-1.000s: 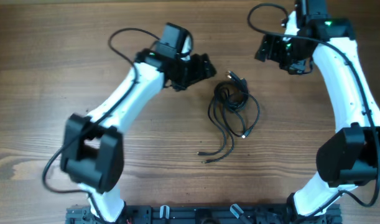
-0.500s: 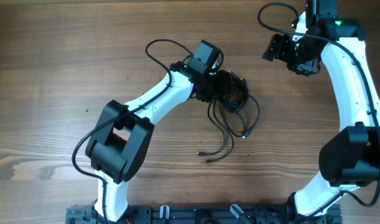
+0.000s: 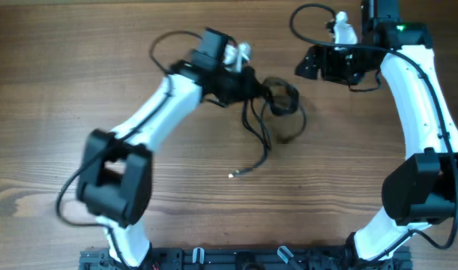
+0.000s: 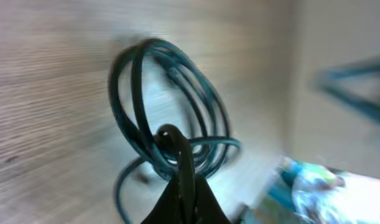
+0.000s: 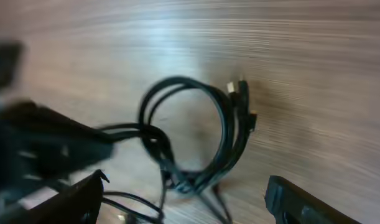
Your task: Untangle cables
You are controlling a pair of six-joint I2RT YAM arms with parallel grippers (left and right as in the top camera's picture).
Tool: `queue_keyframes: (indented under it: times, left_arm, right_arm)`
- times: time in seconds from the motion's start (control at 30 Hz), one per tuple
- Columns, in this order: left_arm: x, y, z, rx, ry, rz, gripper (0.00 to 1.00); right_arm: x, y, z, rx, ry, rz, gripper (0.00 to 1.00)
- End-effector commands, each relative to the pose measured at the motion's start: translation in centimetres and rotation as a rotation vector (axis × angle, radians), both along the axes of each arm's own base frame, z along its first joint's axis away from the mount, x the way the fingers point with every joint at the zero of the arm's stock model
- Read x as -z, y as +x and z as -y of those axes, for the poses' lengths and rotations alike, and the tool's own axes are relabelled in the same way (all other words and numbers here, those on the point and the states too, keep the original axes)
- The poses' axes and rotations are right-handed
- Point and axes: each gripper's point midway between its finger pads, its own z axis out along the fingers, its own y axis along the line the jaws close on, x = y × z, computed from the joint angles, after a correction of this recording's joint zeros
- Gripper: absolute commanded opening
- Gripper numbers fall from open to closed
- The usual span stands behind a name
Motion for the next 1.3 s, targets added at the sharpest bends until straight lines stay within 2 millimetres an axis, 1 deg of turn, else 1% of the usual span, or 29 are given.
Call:
queue_keyframes:
  times: [0.0, 0.07, 0.13, 0.2, 0.27, 0.37, 0.4, 0.53, 0.63, 0.7, 0.73, 0.8, 0.83, 0.9, 0.97, 1.0, 1.03, 1.07, 1.1, 1.13, 1.2, 1.27]
  left_arm:
    - [-9.4, -3.2, -0.5, 0.237, -0.342, 0.079, 0.04]
    - [-10.8, -3.9, -1.1, 0.280, -0.428, 0.050, 0.04]
    - [-11.3, -3.9, -1.6, 0.286, -0.455, 0.039, 0.04]
    - [-11.3, -3.9, -1.6, 0.284, -0.459, 0.031, 0.04]
    - [-11.3, -3.9, -1.6, 0.275, -0.459, 0.012, 0.04]
    - [-11.3, -3.9, -1.6, 0.274, -0.458, 0.011, 0.04]
    - [-11.3, -3.8, -1.6, 0.272, -0.455, 0.013, 0.04]
    - [-10.9, -3.4, -1.7, 0.250, -0.429, 0.021, 0.04]
    - [-10.5, -3.1, -1.7, 0.230, -0.408, 0.024, 0.04]
    - [-9.8, -2.4, -1.9, 0.169, -0.366, -0.008, 0.04]
    - [-9.6, -2.1, -1.9, 0.144, -0.351, -0.021, 0.04]
    - [-9.9, -1.7, -1.8, 0.116, -0.363, -0.055, 0.04]
    - [-10.3, -1.4, -1.7, 0.091, -0.378, -0.088, 0.04]
    - [-11.4, -1.2, -1.4, 0.090, -0.422, -0.115, 0.04]
    - [-13.3, -1.3, -1.0, 0.121, -0.491, -0.139, 0.04]
    - [-14.4, -1.3, -0.9, 0.137, -0.525, -0.148, 0.04]
    - [-15.0, -1.4, -0.8, 0.151, -0.542, -0.147, 0.04]
    - [-15.6, -1.4, -0.7, 0.168, -0.559, -0.138, 0.04]
    - [-16.2, -1.3, -0.8, 0.178, -0.574, -0.121, 0.04]
    - [-16.6, -0.9, -1.2, 0.169, -0.582, -0.116, 0.04]
    - [-17.0, 0.3, -2.7, 0.119, -0.593, -0.127, 0.04]
    - [-17.2, 1.7, -4.8, 0.056, -0.600, -0.145, 0.04]
  right_arm:
    - [-1.5, -0.9, -3.8, -0.148, 0.120, 0.049, 0.86]
    - [-1.7, -1.0, -4.5, -0.137, 0.142, 0.032, 0.83]
    - [-1.7, -1.0, -4.6, -0.096, 0.153, 0.004, 0.82]
    - [-1.6, -1.0, -4.4, -0.015, 0.166, -0.053, 0.82]
    - [-1.4, -1.0, -4.2, 0.021, 0.159, -0.077, 0.80]
    - [0.0, -1.1, -2.4, 0.120, 0.049, -0.127, 0.79]
    - [0.1, -1.2, -2.2, 0.125, 0.038, -0.133, 0.78]
    - [0.3, -1.6, -2.0, 0.127, 0.027, -0.153, 0.69]
    - [0.7, -2.1, -1.5, 0.138, -0.008, -0.175, 0.65]
    - [0.8, -2.5, -1.5, 0.132, -0.012, -0.189, 0.59]
    - [0.8, -2.7, -1.7, 0.117, -0.015, -0.188, 0.57]
    - [1.4, -3.2, -2.5, 0.089, -0.021, -0.196, 0.56]
    - [2.2, -3.4, -3.1, 0.073, -0.023, -0.201, 0.55]
    - [3.2, -3.5, -3.7, 0.060, -0.023, -0.197, 0.52]
    - [4.2, -3.1, -3.8, 0.066, -0.019, -0.184, 0.44]
    - [4.7, -2.8, -3.5, 0.091, -0.031, -0.182, 0.40]
    - [5.1, -2.7, -3.1, 0.108, -0.052, -0.180, 0.38]
    - [5.5, -2.5, -2.4, 0.140, -0.096, -0.179, 0.34]
    - [5.9, -2.3, -1.4, 0.171, -0.150, -0.173, 0.25]
    - [6.2, -2.3, -0.4, 0.205, -0.196, -0.176, 0.21]
    - [6.5, -2.5, 1.3, 0.250, -0.253, -0.197, 0.11]
    - [6.7, -2.7, 2.7, 0.283, -0.279, -0.212, 0.10]
